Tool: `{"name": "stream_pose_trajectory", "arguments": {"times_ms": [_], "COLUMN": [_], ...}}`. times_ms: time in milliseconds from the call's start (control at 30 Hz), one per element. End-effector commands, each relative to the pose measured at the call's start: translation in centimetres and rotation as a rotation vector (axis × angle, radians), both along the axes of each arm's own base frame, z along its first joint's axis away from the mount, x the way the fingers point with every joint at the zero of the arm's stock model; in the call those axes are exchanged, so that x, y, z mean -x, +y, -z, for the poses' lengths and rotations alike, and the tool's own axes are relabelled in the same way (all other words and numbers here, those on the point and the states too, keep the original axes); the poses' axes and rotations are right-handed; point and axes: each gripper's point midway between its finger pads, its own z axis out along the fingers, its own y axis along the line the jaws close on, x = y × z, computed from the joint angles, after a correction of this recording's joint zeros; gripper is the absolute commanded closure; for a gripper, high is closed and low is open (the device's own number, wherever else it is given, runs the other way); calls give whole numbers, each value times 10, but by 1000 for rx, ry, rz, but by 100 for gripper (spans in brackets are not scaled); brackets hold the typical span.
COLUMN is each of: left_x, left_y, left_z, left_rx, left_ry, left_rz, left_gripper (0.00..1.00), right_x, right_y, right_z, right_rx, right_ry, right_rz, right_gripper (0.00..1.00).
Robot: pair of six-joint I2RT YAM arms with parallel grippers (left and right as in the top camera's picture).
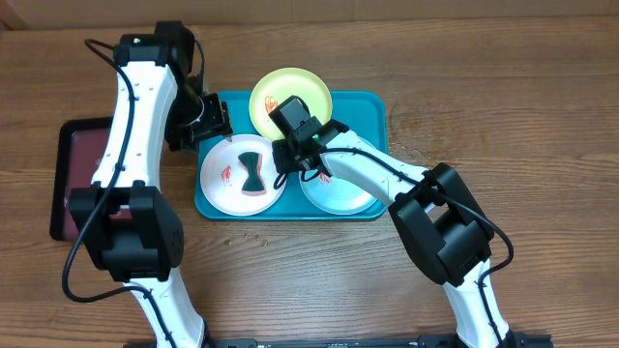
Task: Clean dirty plates on tray and stack at the side
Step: 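Move the right gripper to the white plate's rim, then hold the white plate with the right gripper and scrub it with the sponge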
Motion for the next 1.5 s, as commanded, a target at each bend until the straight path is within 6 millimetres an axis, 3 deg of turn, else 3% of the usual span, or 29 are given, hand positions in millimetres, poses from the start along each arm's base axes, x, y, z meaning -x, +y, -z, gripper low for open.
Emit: {"name": "stream_pose_trajectory", "arguments": {"times_ms": [0,67,400,567,833,1000,1167,1367,1467], "left_x": [10,15,29,27,18,12,13,29,34], "left_y": [-10,-16,-44,-48,-61,-71,-65,-49,-28], "left_z": [14,25,71,89,108,109,111,124,133], "left_rx": [42,65,122,129,182,208,166,81,-40], "left_ry": [39,57,78,60,-7,-41,-35,17,32], "left_rz": [41,53,134,84,96,115,115,115,112], "left_gripper": [31,34,37,51,56,58,70,71,93], "right_x": [-1,0,6,7,7,7,6,7,7], "right_y": [2,2,4,4,4,4,4,3,3], "right_z": [1,1,2,2,2,2,2,2,2], "right_rx": [7,8,-3,-5,-5,-6,-5,-2,-3], "right_ry": [-2,4,33,38,38,35,36,39,39], "right_rz": [4,2,-7,-10,-10,-10,-8,-8,-9], "right_gripper": [84,89,89,89,89,89,89,89,89]}}
